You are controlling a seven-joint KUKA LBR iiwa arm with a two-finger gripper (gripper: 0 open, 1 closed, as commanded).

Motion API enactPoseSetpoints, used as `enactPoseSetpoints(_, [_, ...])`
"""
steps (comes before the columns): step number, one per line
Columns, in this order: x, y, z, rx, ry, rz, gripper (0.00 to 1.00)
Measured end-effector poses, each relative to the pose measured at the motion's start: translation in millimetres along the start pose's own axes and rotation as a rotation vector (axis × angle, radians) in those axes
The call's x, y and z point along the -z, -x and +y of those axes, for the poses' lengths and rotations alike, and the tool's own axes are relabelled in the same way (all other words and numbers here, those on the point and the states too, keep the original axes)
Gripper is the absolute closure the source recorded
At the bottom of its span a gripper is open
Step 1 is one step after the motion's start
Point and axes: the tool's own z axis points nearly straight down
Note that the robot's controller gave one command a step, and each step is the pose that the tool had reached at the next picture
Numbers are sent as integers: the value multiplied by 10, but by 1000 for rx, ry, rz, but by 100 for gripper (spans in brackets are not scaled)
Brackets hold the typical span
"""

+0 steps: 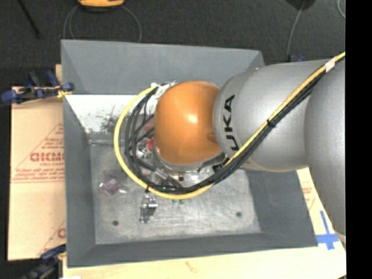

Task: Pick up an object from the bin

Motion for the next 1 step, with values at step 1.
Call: enactPoseSetpoints(1, [-725, 156, -1614, 93, -4, -4, 0])
